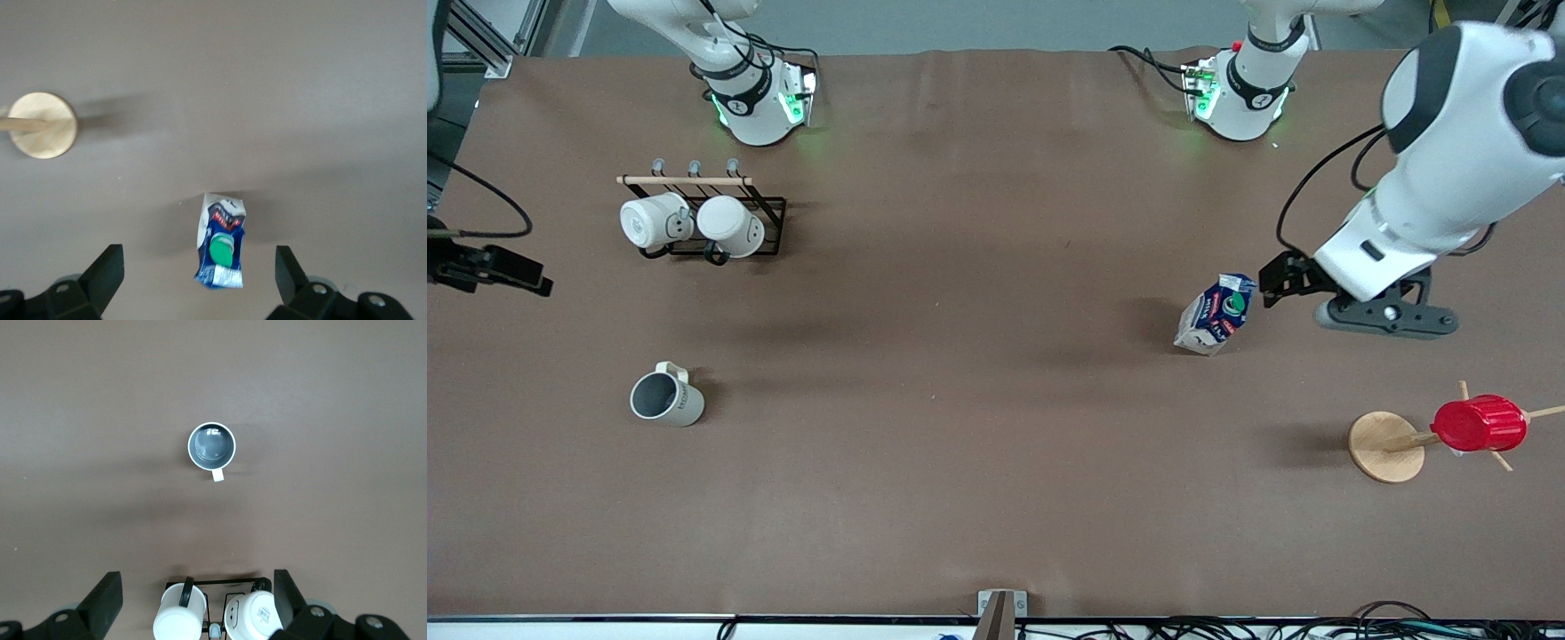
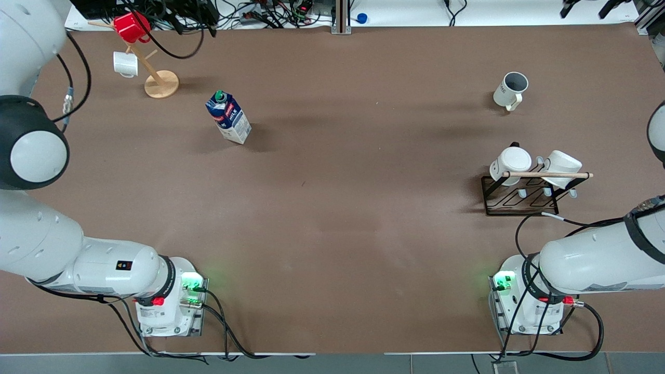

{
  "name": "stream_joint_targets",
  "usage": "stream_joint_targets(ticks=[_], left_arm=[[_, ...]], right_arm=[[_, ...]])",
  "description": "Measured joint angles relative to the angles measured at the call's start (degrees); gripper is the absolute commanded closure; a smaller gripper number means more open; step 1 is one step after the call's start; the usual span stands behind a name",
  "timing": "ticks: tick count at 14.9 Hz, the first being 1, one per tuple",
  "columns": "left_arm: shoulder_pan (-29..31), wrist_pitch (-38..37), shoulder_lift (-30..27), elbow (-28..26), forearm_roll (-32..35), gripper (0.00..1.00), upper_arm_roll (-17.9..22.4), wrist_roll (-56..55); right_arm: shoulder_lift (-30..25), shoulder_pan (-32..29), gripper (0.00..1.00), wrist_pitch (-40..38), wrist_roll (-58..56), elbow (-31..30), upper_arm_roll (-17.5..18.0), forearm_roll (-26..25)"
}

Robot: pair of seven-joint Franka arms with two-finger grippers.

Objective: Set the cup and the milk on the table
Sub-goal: 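Lower the left gripper onto the milk carton while the right gripper reaches the mug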

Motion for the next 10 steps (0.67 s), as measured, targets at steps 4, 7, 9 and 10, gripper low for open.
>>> stream_joint_targets(ticks=[4,7,9,10], left_arm=[[-0.1,7.6,0.2,-7.9,0.0,0.0,-2.6,-4.1],[-0.1,11.1,0.2,-12.4,0.0,0.0,-3.1,-4.7],[-0.1,13.4,0.2,-15.0,0.0,0.0,-3.1,-4.7],[-0.1,14.9,0.2,-16.3,0.0,0.0,-3.1,-4.7]], right_arm=[[9.1,0.0,0.0,7.7,-5.3,-1.8,0.2,0.0],[15.0,-1.0,0.0,15.8,-8.8,-3.7,0.0,0.0],[17.1,-1.7,0.0,20.8,-10.2,-5.9,0.0,0.0],[17.8,-2.0,0.0,22.7,-11.0,-6.9,0.0,0.0]])
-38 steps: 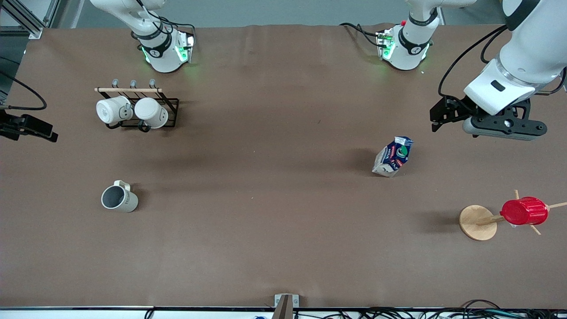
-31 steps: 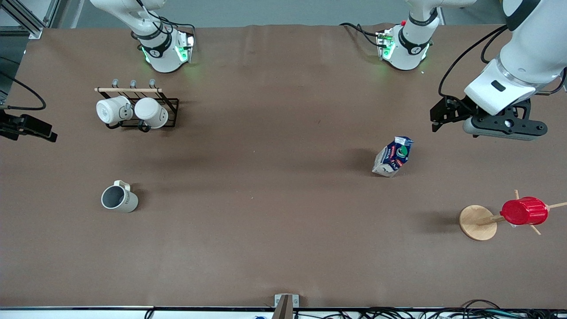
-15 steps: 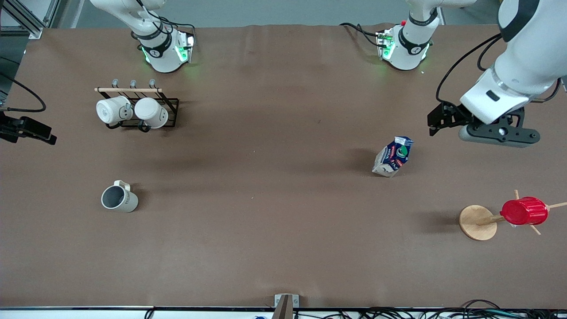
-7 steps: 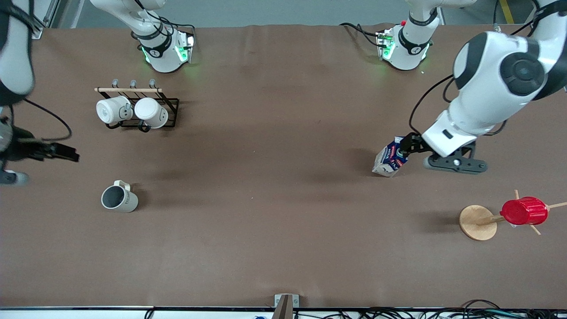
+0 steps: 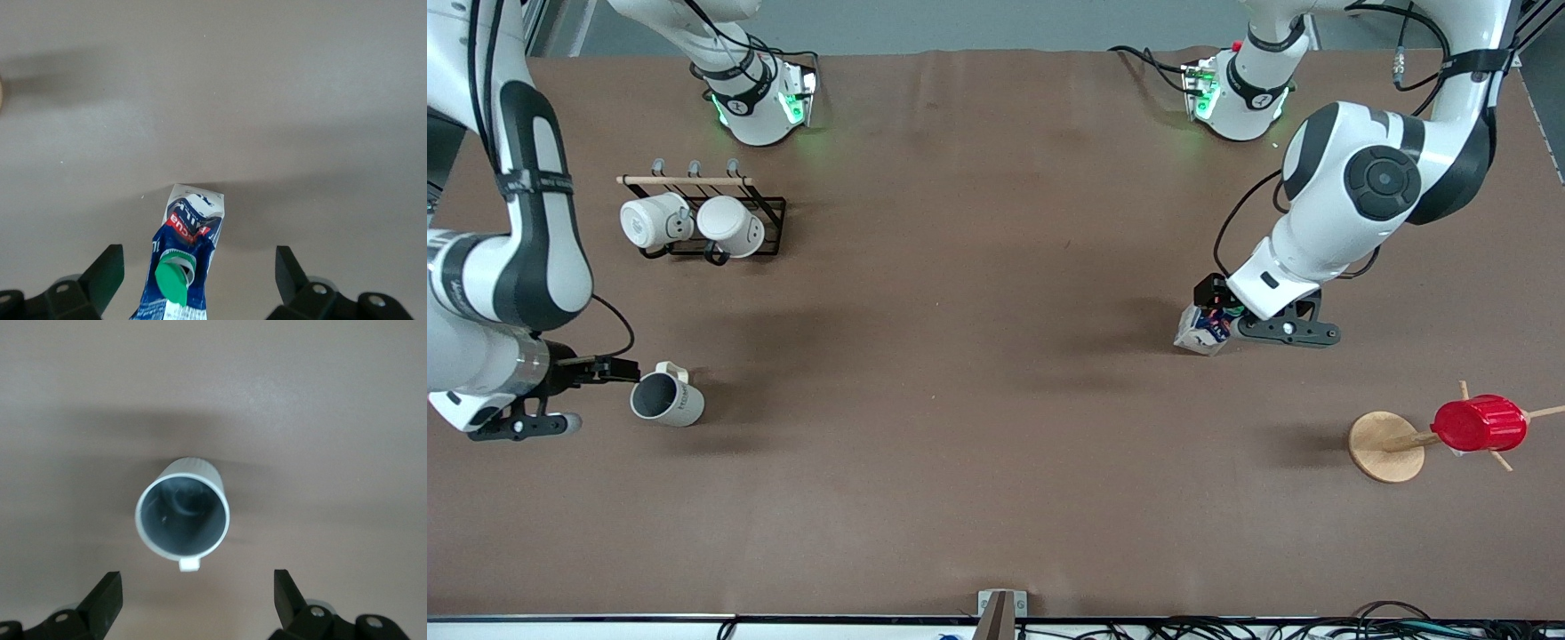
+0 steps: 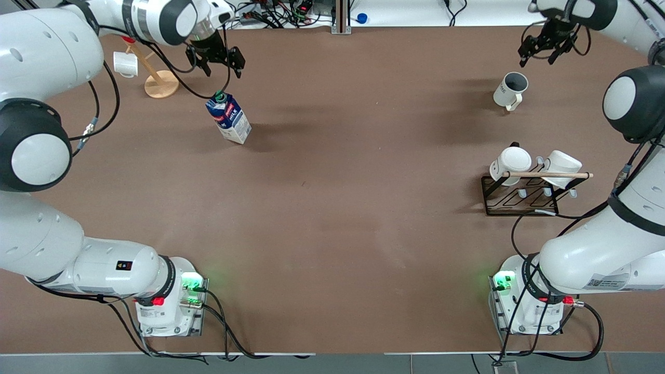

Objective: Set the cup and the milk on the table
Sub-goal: 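Lower the left gripper onto the milk carton while the right gripper reaches the mug, then close the left gripper on the carton while the right gripper grasps the mug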

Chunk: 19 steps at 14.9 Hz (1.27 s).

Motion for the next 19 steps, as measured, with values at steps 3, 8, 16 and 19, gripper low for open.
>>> stream_joint_targets(ticks=[3,8,16,19], left_arm=[[0.0,3.3,0.4,-2.8,0.0,0.01,0.0,0.2],[0.0,4.8,2.7,-3.5,2.6,0.02,0.0,0.3],[0.0,5.0,3.6,-4.4,3.4,0.35,0.0,0.4],[0.0,5.0,3.6,-4.7,3.4,0.59,0.0,0.4]], right_arm=[[1.4,-1.0,0.04,3.9,-1.4,-2.5,0.0,0.0],[3.3,-1.2,0.29,12.0,-1.6,-6.4,0.0,1.6],[6.1,-1.5,1.0,16.0,-1.6,-6.6,0.0,4.0],[6.1,-1.6,1.0,15.8,-1.6,-6.2,0.0,5.6]])
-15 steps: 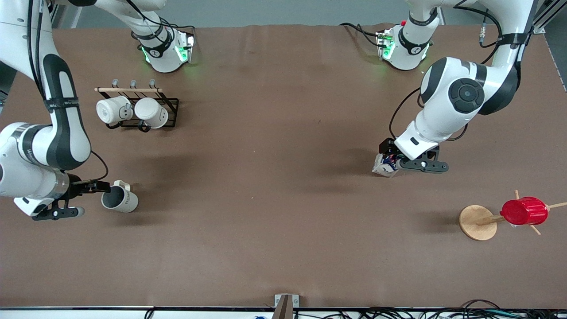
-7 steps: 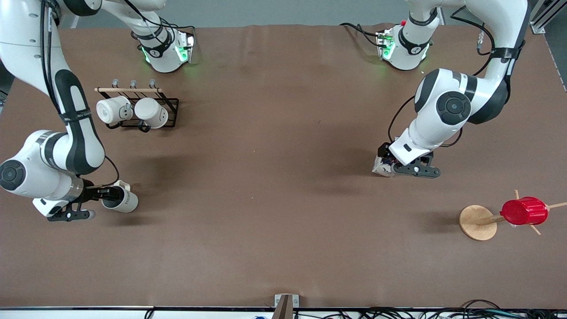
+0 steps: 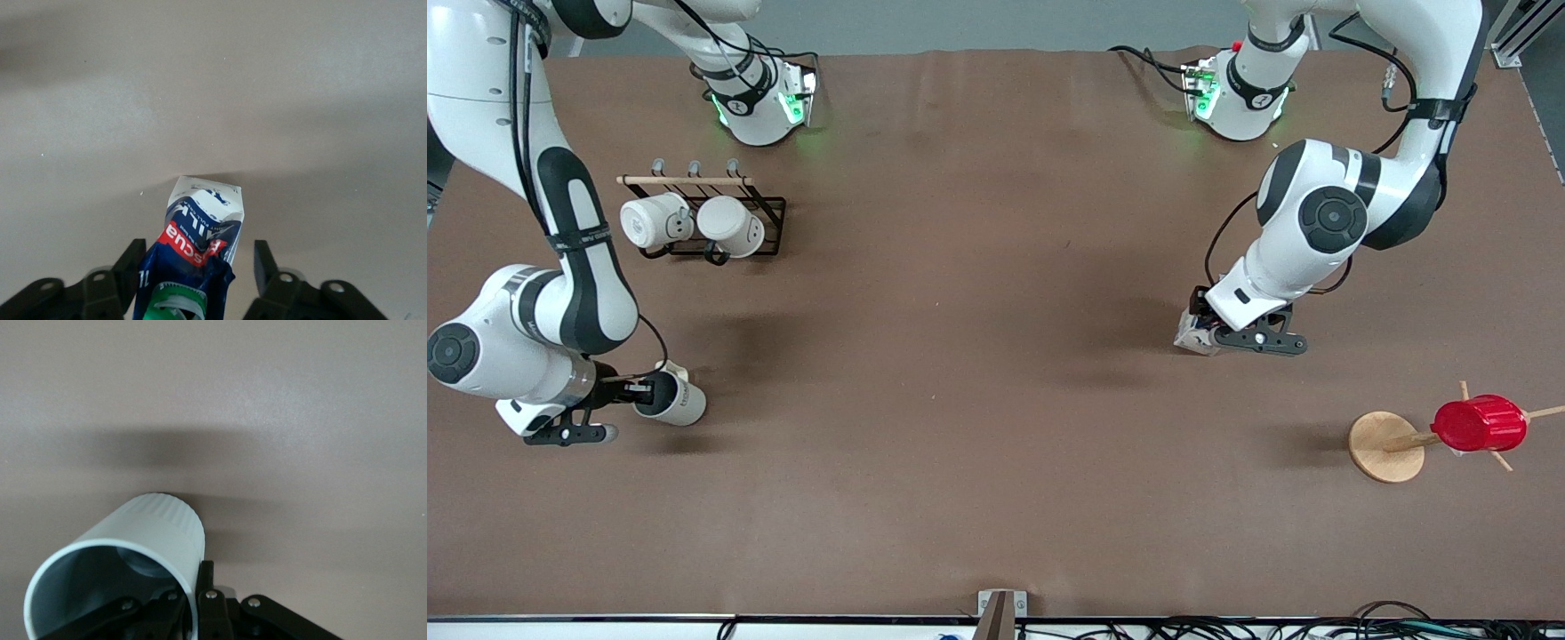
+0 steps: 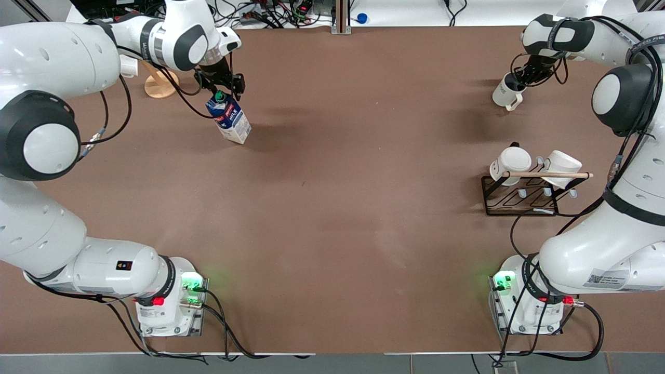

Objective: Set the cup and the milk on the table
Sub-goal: 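Close the left gripper on the carton while the right gripper grasps the mug, then carry the mug with the right gripper while the left gripper carries the carton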

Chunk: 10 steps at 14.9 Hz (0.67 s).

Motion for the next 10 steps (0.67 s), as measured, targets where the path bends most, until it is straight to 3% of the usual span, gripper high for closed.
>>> stream_joint_targets(ticks=[2,5,10], left_arm=[[0.0,0.1,0.0,0.0,0.0,0.71,0.0,0.0],[0.0,0.3,0.0,0.0,0.0,0.79,0.0,0.0],[0.2,0.8,0.0,1.6,0.0,0.87,0.0,0.0]], right_arm=[[-0.4,0.4,1.0,-3.0,0.0,1.2,0.5,0.2],[-3.1,2.4,1.0,-7.9,3.0,2.7,2.1,0.9],[-7.9,7.4,1.0,-11.6,27.5,2.7,13.0,0.5]])
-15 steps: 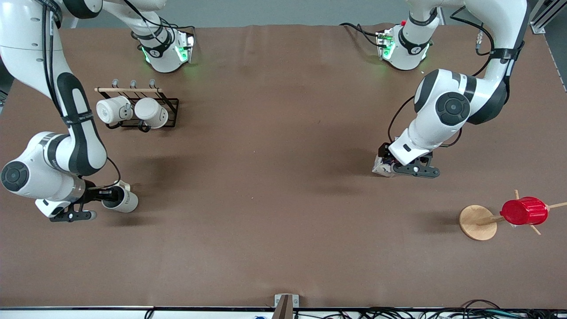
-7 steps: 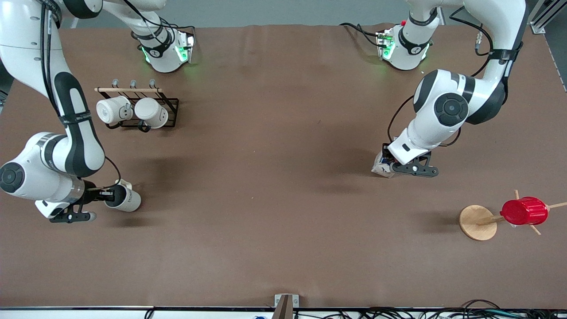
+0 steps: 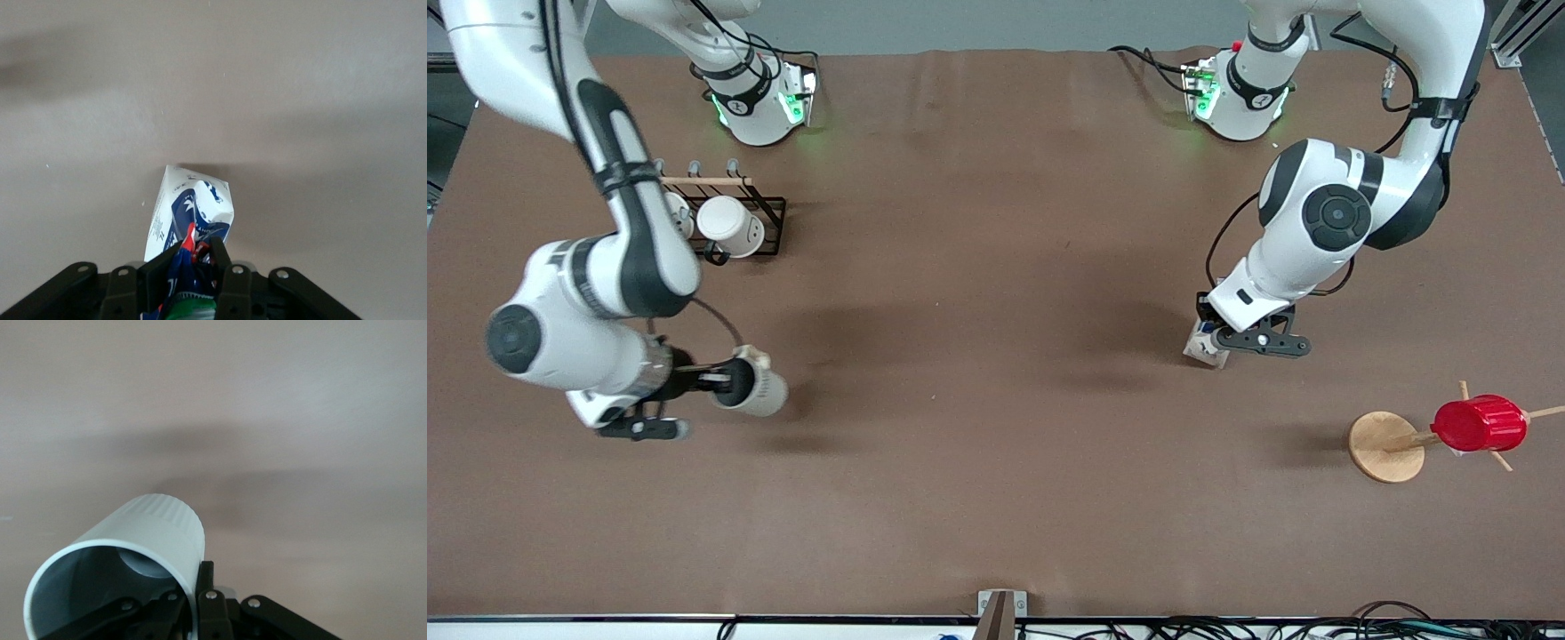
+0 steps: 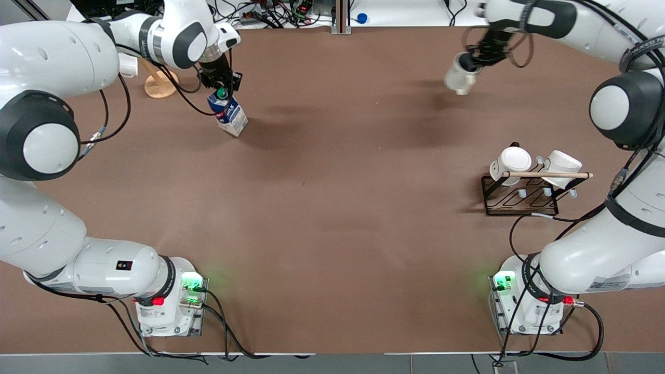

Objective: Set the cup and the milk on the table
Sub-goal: 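Carry the mug with the right gripper while the left gripper carries the carton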

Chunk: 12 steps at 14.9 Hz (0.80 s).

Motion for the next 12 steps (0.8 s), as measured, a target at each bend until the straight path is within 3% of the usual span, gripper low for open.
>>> stream_joint_targets(ticks=[4,7,12], left_arm=[[-0.1,0.0,0.1,4.3,0.0,0.88,0.0,0.0],[-0.4,-1.3,1.5,9.1,0.0,0.88,-0.3,-0.1],[-4.0,-7.4,7.6,20.0,-0.2,0.89,-0.9,-5.2]], right_arm=[[0.0,4.0,1.0,1.0,22.9,-0.4,10.0,-7.2],[0.7,5.3,1.0,4.5,35.6,-1.0,17.0,-9.4],[6.6,11.6,0.98,10.0,52.9,-1.8,18.6,-20.1]])
